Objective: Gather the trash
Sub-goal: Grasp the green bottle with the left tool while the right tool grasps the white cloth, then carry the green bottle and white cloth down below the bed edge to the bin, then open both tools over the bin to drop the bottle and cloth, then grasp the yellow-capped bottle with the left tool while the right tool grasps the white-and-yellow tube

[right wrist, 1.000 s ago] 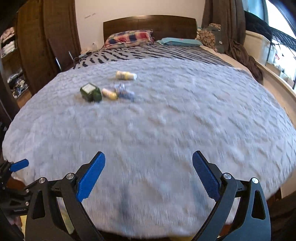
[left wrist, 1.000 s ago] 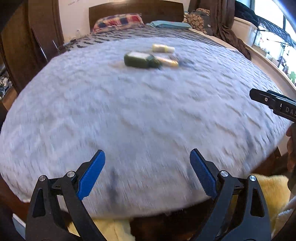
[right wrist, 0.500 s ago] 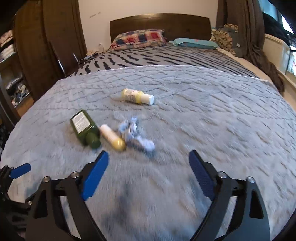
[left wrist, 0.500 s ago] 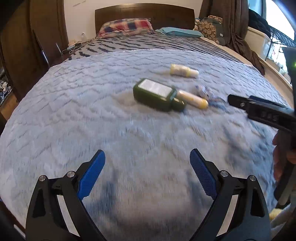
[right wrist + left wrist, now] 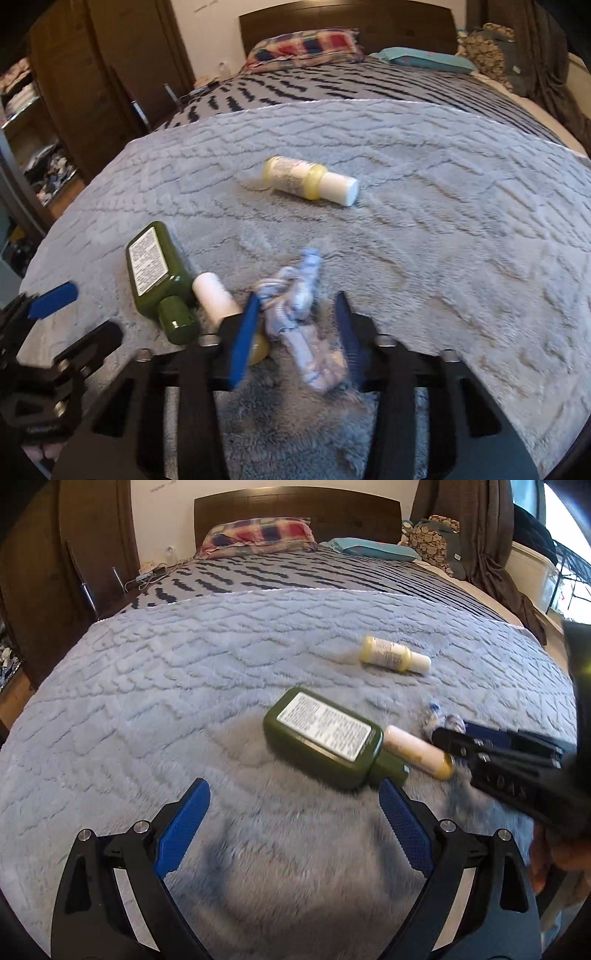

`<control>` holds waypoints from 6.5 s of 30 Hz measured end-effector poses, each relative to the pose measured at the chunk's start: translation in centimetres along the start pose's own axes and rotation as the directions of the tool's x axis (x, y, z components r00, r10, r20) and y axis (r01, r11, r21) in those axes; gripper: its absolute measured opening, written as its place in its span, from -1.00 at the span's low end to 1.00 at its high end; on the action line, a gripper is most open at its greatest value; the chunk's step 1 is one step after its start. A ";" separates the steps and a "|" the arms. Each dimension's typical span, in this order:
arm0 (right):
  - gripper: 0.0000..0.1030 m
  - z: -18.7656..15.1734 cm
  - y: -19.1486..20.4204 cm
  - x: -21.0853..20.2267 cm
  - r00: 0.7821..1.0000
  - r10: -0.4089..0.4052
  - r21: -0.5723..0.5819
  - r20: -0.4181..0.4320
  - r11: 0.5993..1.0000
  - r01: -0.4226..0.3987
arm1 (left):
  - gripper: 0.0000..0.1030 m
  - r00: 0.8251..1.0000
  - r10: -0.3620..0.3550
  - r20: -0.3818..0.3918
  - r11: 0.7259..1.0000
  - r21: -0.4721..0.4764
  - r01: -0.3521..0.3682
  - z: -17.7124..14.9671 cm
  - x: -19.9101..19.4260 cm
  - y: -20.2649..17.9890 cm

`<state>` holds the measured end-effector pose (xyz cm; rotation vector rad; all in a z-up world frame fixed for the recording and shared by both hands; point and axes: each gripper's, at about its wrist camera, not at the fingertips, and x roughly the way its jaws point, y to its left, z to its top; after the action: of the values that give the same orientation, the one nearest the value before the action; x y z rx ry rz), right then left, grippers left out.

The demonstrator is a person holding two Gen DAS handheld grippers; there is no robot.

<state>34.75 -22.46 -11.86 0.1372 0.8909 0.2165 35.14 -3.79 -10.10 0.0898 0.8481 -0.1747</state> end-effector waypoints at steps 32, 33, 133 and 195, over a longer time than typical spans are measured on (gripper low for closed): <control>-0.50 -3.5 -1.6 -4.9 0.996 -0.076 -0.018 0.042 0.997 0.077 | 0.47 0.993 -0.011 -0.116 1.000 0.008 0.012 1.2 3.9 -2.3; -0.50 -3.9 -1.5 -5.3 0.996 -0.078 -0.023 0.040 0.997 0.079 | 0.47 0.993 -0.015 -0.121 1.000 0.022 0.018 0.8 3.5 -2.5; 0.68 -28.4 1.6 -19.6 0.988 -0.154 0.142 -0.006 0.978 0.153 | 0.61 0.950 -0.203 -0.235 0.971 0.078 0.227 -31.0 -13.9 -5.9; -0.59 2.9 -10.4 -2.3 0.991 -0.134 0.031 0.028 0.991 0.133 | 0.63 0.984 -0.162 -0.080 0.968 0.179 0.174 7.8 8.2 -9.2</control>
<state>37.02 -33.16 -10.48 0.1067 0.8704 0.0769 44.46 -14.97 -11.24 0.1987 0.9029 -0.4126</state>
